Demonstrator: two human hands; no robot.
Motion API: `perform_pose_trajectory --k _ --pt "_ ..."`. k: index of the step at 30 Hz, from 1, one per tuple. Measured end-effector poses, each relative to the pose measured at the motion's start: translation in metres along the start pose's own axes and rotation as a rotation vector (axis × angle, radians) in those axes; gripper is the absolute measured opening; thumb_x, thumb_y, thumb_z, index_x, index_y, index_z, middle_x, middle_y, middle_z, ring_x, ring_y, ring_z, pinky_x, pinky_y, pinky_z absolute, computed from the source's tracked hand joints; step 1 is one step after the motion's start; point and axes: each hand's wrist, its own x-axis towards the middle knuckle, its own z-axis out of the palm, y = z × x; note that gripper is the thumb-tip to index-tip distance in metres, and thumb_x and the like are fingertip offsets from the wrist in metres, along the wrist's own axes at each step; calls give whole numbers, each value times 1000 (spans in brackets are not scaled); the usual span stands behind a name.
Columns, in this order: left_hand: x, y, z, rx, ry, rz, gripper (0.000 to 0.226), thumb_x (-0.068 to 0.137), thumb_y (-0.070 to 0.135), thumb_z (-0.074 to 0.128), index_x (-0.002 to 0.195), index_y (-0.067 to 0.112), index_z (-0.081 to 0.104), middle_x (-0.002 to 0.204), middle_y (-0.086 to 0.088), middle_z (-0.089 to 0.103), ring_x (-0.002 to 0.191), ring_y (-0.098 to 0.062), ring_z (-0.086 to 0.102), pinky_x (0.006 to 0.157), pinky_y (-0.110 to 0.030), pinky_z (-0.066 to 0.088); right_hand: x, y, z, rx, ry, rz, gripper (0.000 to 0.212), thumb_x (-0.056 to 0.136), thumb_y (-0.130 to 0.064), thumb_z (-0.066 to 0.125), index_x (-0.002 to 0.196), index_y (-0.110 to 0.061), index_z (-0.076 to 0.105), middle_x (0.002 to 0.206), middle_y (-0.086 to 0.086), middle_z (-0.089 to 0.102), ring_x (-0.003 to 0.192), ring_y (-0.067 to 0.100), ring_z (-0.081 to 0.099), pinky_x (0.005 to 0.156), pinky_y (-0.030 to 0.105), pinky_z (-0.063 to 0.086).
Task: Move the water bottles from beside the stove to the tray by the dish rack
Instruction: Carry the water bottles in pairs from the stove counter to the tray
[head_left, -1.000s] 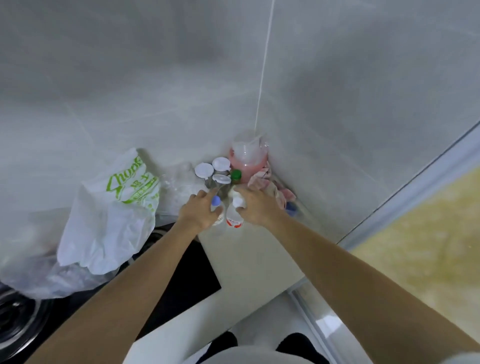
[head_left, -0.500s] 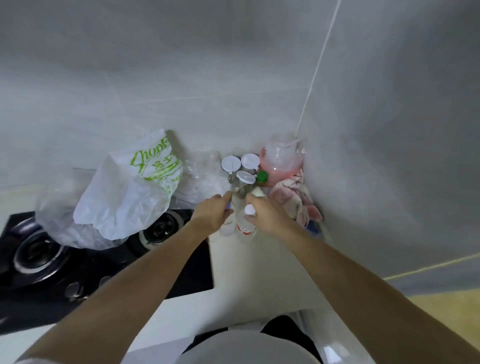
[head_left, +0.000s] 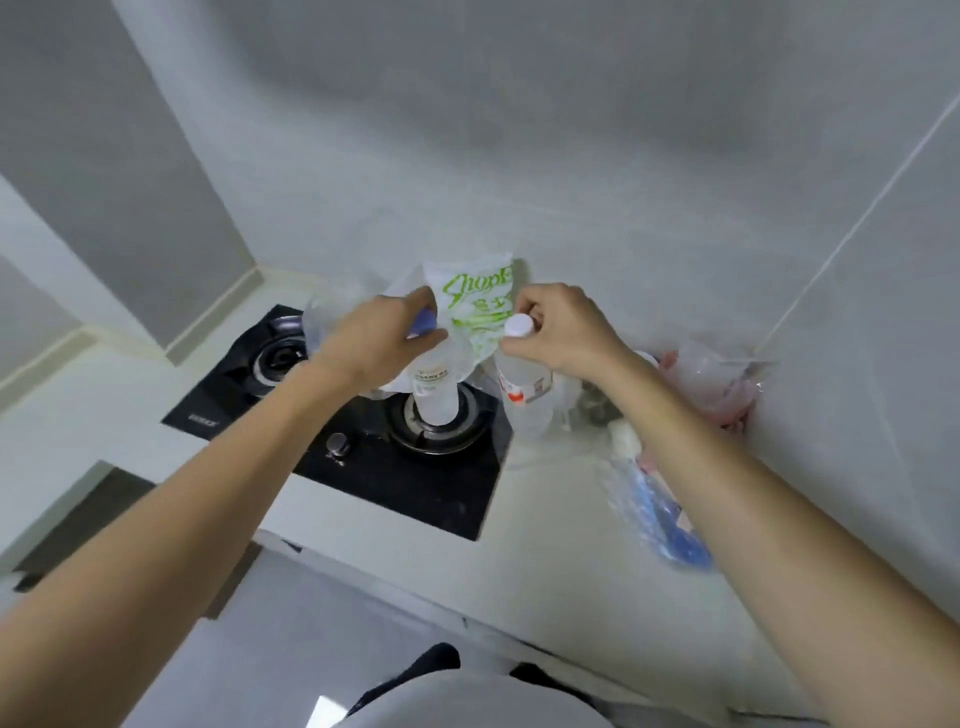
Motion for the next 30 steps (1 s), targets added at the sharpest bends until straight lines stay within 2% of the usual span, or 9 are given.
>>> perform_pose_trajectory --k 3,6,8,12,14,18,22,27,30 --pt "-51 -36 -39 -27 81 -132 25 101 39 62 109 17 54 79 3 58 72 -24 52 62 -35 39 13 -54 20 74 -37 -115 24 69 -28 80 73 -19 58 50 -13 47 53 9 39 59 31 36" --pt "-112 -80 -78 27 117 -246 25 102 40 61 109 18 55 84 0 60 74 -27 56 61 -34 39 22 -121 55 118 -109 -244 24 70 -29 81 74 -18 60 51 -13 44 57 9 39 60 31 35" --pt "-159 -112 -105 36 125 -325 23 102 41 61 108 20 55 87 -1 63 71 -23 58 58 -32 39 23 -172 87 135 -164 -324 24 69 -32 81 74 -20 60 52 -14 45 57 8 40 60 31 36" --pt "-267 -173 -155 94 178 -482 24 102 44 60 107 22 52 86 2 59 71 -20 52 55 -30 35 12 -285 170 194 -280 -453 23 69 -34 81 75 -21 63 56 -18 52 61 8 46 61 30 41" --pt "-322 -205 -179 160 193 -559 25 102 45 59 109 21 53 80 7 52 71 -21 50 54 -30 32 3 -343 217 221 -352 -523 21 72 -31 82 76 -21 64 61 -15 56 64 10 50 62 31 42" --pt "-436 -265 -227 241 181 -719 27 101 50 59 105 25 50 84 3 57 75 -23 53 59 -35 35 -23 -455 314 288 -499 -616 23 70 -34 82 76 -19 65 67 -6 59 65 11 50 63 32 43" --pt "-541 -310 -268 268 251 -902 30 100 53 58 101 25 50 76 11 51 68 -10 48 54 -31 31 -54 -562 396 333 -626 -720 24 73 -28 86 77 -19 64 67 -6 56 63 10 47 62 30 40" --pt "-655 -362 -297 254 374 -1138 34 99 54 59 96 21 50 75 7 53 71 -21 51 56 -36 33 -86 -684 483 373 -766 -871 21 74 -26 87 78 -18 67 67 -3 60 63 8 50 62 30 43" --pt "-710 -393 -305 271 381 -1266 37 99 58 56 95 21 49 79 3 56 74 -22 54 57 -37 36 -103 -743 538 382 -832 -982 22 74 -30 86 76 -23 66 66 -6 61 62 8 53 61 30 45"
